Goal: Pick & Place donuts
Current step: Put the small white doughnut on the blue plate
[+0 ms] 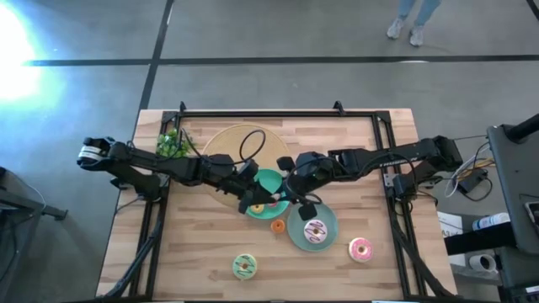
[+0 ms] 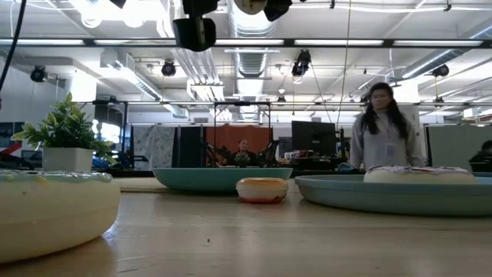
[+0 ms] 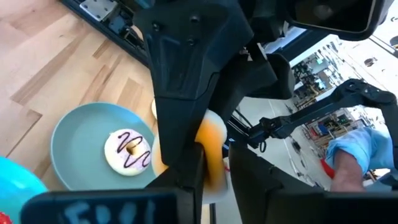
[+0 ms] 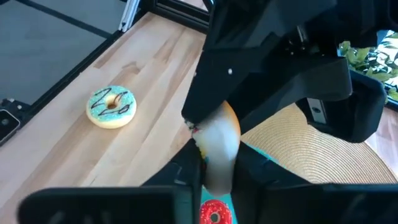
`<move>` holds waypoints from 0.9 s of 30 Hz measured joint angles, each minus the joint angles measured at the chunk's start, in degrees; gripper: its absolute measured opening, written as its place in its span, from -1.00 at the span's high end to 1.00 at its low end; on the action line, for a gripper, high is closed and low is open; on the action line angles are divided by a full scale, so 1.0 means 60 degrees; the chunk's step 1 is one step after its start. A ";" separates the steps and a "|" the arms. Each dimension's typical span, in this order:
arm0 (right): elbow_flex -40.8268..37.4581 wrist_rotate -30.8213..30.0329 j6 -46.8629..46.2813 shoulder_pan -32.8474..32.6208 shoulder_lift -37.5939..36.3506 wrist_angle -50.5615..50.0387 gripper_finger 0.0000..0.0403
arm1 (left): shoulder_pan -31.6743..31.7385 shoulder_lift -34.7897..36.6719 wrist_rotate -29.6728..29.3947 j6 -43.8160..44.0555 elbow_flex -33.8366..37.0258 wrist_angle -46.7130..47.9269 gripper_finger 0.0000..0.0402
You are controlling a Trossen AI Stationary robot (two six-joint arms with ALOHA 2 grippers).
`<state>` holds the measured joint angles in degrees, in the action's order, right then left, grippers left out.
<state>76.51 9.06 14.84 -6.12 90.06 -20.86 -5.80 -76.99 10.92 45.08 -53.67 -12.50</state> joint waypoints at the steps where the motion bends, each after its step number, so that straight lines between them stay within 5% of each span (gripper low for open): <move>1: 0.0000 0.0002 -0.0082 0.0015 0.0000 -0.0004 0.83 | 0.0000 0.0007 -0.0006 0.0003 0.0000 0.0011 0.74; 9: -0.0036 -0.0059 -0.0858 0.0204 0.0002 -0.0316 0.93 | 0.0015 0.0045 -0.0312 0.0108 0.0003 0.0418 0.71; 16: -0.0233 -0.0066 -0.1800 0.0474 0.0007 -0.1642 0.93 | -0.0007 0.0216 -0.1170 0.0513 0.0003 0.2565 0.69; 22: -0.0583 -0.0025 -0.3810 0.1204 0.0372 -0.2160 0.93 | -0.0440 0.0743 -0.4163 0.0761 0.0008 0.4904 0.65; 27: -0.0495 0.0321 -0.5265 0.1770 0.1382 -0.1803 0.93 | -0.1505 0.1507 -0.6245 0.0710 0.0002 0.4839 0.64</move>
<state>73.54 10.98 -16.75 4.50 98.36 -31.68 -14.83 -67.95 -26.55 49.34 -53.66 16.53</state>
